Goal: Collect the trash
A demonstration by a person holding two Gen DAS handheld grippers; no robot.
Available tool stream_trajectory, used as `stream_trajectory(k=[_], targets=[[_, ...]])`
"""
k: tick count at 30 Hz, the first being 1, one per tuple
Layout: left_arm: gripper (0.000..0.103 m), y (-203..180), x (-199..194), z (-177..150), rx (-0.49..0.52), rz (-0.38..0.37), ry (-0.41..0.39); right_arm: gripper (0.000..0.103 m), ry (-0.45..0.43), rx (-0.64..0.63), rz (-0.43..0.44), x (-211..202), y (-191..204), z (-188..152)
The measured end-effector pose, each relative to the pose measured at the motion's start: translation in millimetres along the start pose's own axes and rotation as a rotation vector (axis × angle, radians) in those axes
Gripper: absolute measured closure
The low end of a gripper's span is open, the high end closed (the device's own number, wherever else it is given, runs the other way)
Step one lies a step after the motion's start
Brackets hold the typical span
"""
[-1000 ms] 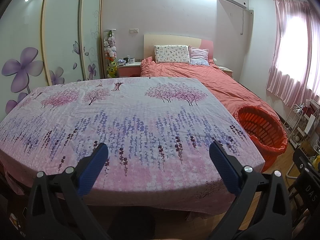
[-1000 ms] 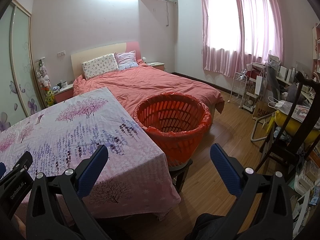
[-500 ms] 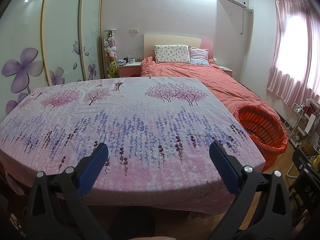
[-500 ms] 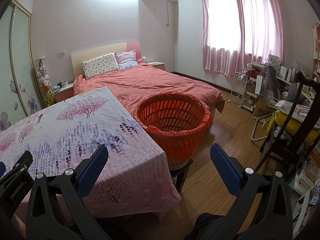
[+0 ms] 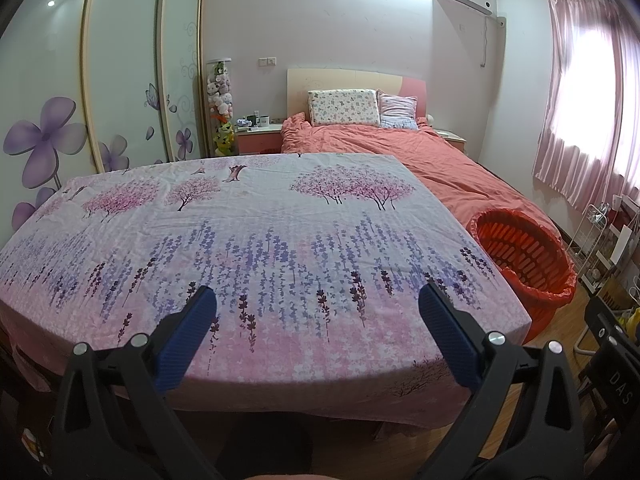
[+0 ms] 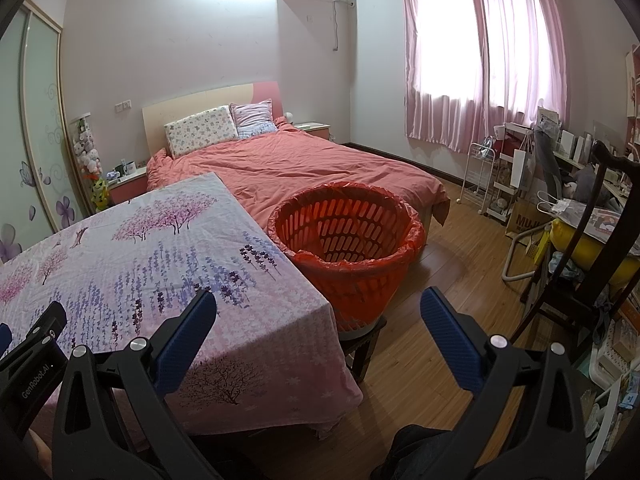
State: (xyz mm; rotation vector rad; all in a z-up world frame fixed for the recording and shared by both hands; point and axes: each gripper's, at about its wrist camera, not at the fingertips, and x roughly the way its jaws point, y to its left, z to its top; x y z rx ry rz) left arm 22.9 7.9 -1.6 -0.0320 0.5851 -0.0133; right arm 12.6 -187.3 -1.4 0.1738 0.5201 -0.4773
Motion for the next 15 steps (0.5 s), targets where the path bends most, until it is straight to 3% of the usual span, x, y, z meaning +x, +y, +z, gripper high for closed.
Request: stream_trajectory(k=[15], targets=[[0.004, 1.4, 0.0, -1.7, 0.008, 0.002, -0.001, 0.002, 0.002, 0.000, 0.001, 0.7, 0.1, -0.3]])
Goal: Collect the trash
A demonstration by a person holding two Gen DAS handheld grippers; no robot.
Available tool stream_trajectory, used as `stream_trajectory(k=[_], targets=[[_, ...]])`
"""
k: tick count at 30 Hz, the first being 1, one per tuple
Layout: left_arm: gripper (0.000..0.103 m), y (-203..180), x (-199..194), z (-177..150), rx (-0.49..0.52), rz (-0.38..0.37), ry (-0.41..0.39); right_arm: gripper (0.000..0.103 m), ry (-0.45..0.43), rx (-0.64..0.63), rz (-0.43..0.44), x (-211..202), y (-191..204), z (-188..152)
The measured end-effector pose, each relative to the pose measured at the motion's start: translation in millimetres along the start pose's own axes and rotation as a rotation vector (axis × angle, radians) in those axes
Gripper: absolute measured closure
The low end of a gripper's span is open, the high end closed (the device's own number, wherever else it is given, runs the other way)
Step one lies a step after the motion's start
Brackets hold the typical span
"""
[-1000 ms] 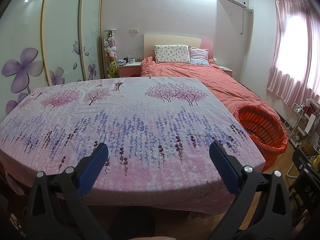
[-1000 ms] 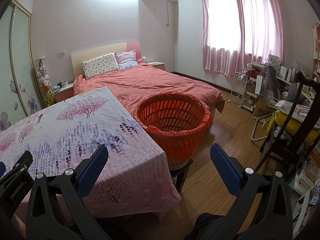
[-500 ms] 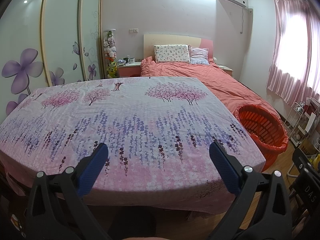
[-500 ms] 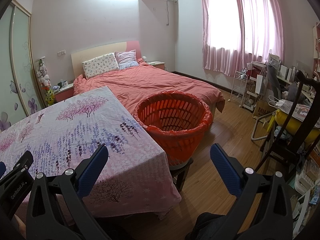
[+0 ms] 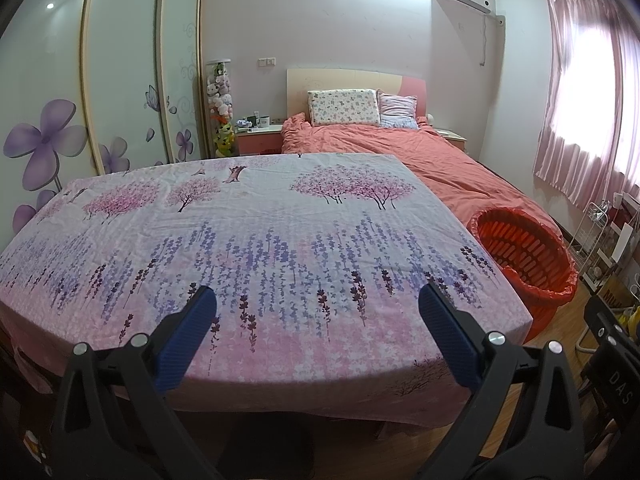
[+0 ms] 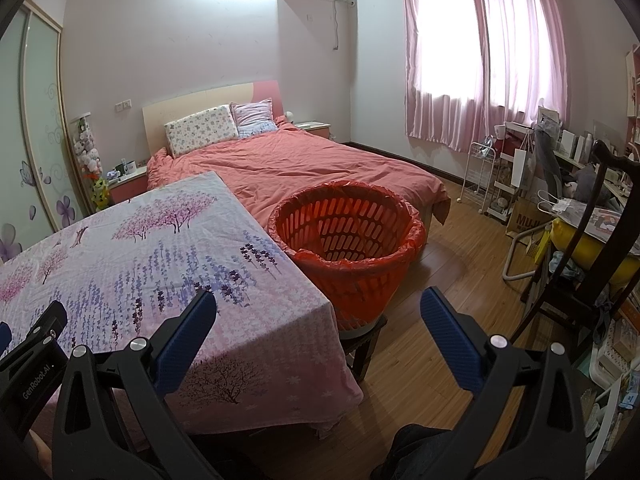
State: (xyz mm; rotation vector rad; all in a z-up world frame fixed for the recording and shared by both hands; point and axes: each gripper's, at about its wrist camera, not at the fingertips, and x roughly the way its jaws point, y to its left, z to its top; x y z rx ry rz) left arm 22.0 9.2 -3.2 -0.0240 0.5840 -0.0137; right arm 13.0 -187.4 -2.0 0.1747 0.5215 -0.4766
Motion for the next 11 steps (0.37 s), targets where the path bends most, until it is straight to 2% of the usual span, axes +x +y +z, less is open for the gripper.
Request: stream_trajectory(k=[11], targets=[[0.004, 0.4, 0.0, 1.0, 0.008, 0.004, 0.001, 0.002, 0.001, 0.000, 0.000, 0.0, 0.9, -1.1]])
